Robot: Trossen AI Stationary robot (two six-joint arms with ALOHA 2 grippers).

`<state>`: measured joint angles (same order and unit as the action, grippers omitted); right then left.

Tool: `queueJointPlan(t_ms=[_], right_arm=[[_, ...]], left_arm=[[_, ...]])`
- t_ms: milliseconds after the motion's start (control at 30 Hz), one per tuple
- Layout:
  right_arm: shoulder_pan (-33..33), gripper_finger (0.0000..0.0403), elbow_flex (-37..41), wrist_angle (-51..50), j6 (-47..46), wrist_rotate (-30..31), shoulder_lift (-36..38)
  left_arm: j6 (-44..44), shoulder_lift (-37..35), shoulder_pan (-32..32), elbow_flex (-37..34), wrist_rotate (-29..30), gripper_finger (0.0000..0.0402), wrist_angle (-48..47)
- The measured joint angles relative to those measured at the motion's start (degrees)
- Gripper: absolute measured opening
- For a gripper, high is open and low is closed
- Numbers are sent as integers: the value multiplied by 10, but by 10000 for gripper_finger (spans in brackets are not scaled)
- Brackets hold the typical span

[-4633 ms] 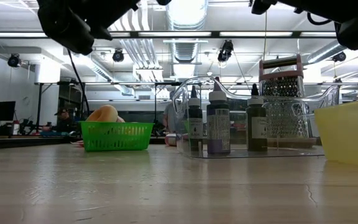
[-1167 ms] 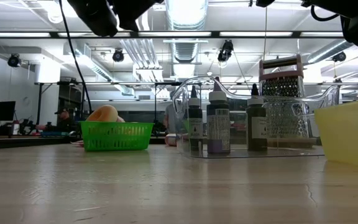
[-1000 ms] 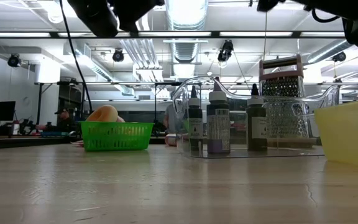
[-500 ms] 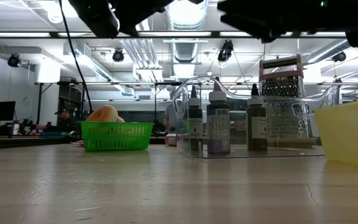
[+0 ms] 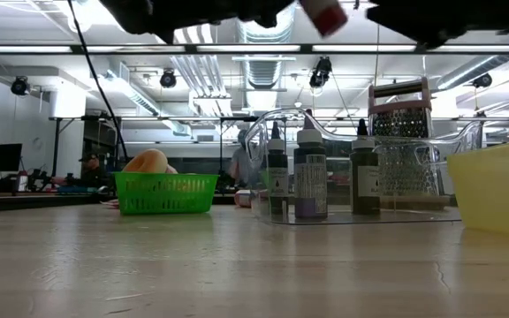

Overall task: Pick & Place Food Item
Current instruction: Put the red food coloring bottle into the transparent bin

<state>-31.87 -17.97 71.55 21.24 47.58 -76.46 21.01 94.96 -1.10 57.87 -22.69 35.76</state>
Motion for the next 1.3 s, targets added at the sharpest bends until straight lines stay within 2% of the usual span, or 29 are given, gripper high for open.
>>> queueJointPlan(t_ms=[200, 333, 467, 633, 733, 1300], right_arm=[[-44, 262, 53, -89, -32, 27, 135], [-83, 262, 56, -173, -34, 61, 217], [-129, 262, 17, -320, -54, 102, 281], [-157, 262, -48, -549, -174, 110, 322], [-159, 262, -77, -637, -235, 111, 321], [-166, 262, -94, -659, -258, 111, 311]], left_arm=[[13, 3, -3, 0, 48, 132, -51], [16, 8, -14, 0, 88, 132, -82], [7, 15, -32, 0, 100, 132, -84], [-11, 47, -50, 1, 100, 132, -89], [-23, 69, -56, 11, 100, 132, -88], [-68, 175, -57, 77, 86, 131, -140]])
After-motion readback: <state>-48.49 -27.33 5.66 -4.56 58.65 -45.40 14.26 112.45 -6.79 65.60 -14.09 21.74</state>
